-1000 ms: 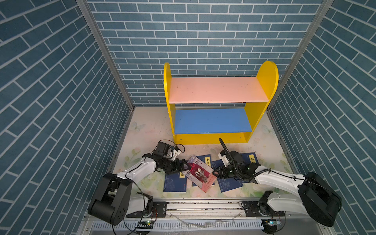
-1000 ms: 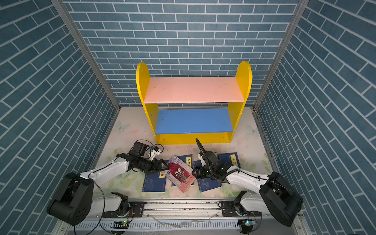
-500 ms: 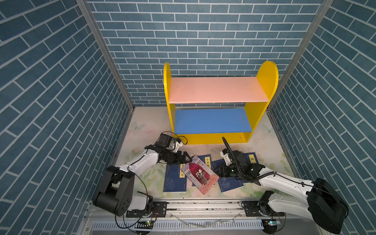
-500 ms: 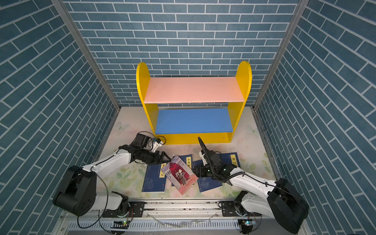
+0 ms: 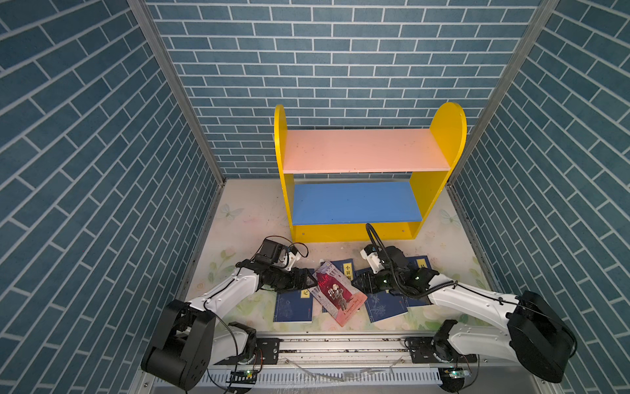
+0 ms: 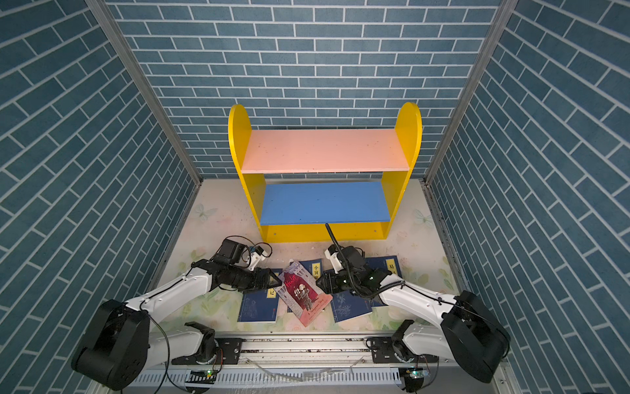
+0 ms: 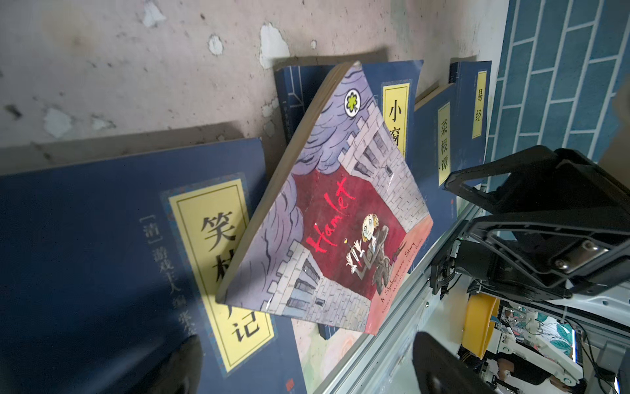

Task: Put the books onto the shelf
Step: 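Lower both grippers to the Hamlet paperback's edges on the book pile, then squeeze the Hamlet paperback between both grippers and tilt it upright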

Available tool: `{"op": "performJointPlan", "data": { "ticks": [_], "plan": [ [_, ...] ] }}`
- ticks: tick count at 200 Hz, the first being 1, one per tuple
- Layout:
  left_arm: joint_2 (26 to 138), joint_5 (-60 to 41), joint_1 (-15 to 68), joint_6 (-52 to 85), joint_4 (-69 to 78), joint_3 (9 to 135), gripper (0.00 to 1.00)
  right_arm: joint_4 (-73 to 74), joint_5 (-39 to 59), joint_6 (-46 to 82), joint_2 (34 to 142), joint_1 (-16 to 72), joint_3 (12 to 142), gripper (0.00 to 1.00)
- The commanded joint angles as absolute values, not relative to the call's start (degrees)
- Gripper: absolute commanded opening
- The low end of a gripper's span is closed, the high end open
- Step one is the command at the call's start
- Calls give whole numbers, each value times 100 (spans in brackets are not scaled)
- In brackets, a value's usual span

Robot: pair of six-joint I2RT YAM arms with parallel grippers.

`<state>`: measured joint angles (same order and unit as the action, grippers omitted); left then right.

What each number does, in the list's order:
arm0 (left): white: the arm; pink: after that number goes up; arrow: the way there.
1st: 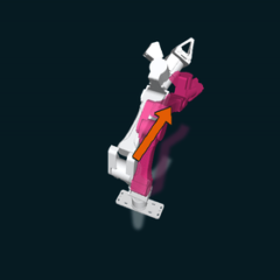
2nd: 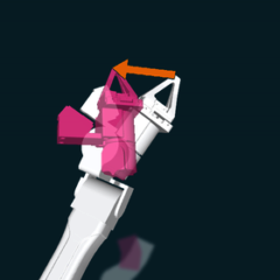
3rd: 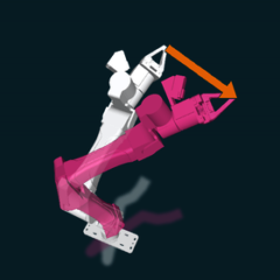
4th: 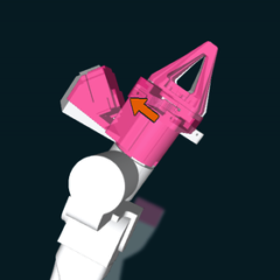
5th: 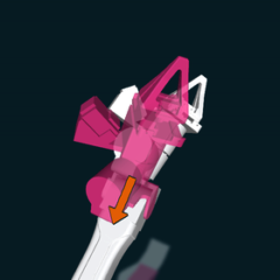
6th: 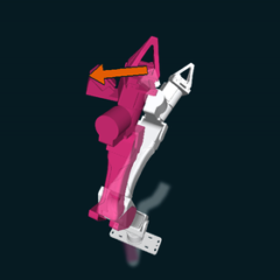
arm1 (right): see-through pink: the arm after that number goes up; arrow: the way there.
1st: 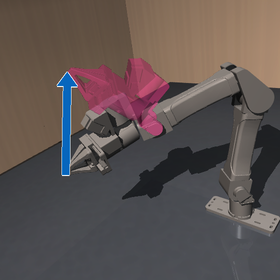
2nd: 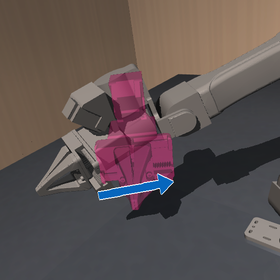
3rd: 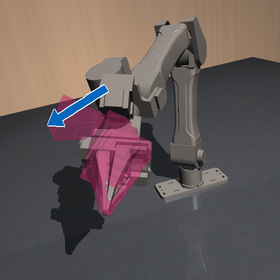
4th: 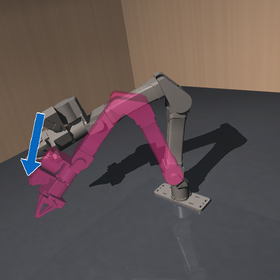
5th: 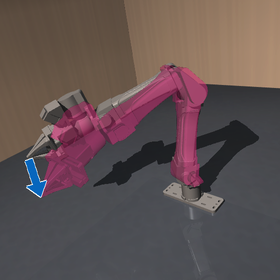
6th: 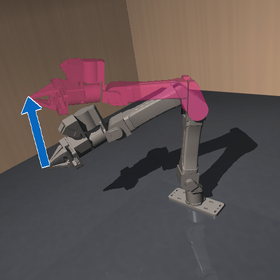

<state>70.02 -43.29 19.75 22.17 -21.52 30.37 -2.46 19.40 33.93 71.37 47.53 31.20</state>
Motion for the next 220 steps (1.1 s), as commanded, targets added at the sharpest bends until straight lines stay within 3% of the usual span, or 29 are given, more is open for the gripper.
{"op": "performJointPlan", "data": {
  "ticks": [1, 85, 133, 158, 181, 194, 220],
  "plan": [
    [7035, -4237, 2004, 2206, -2087, 2962, 97, -70, 2108, 3002, 7412, 4787, 3410, 55],
    [7338, -4359, 2004, 2389, -1812, 2839, 95, -149, 2104, 2610, 8467, 4850, 3935, 54],
    [7430, -4437, 2003, 2499, -1542, 2797, 94, -187, 1847, 2585, 8788, 4887, 4019, 48],
    [7405, -4533, 2004, 2600, -1389, 2795, 94, -114, 1787, 2640, 8828, 4893, 3969, 40],
    [7383, -4536, 2004, 2636, -1402, 2773, 94, -55, 1780, 2687, 8840, 4897, 3935, 29],
    [7407, -4543, 2004, 2678, -1309, 2752, 94, -16, 1759, 2717, 8864, 4901, 3922, 15],
    [7505, -4525, 2004, 2721, -1215, 2781, 94, -1, 1531, 2784, 8896, 4903, 3888, 4]
  ]
}}
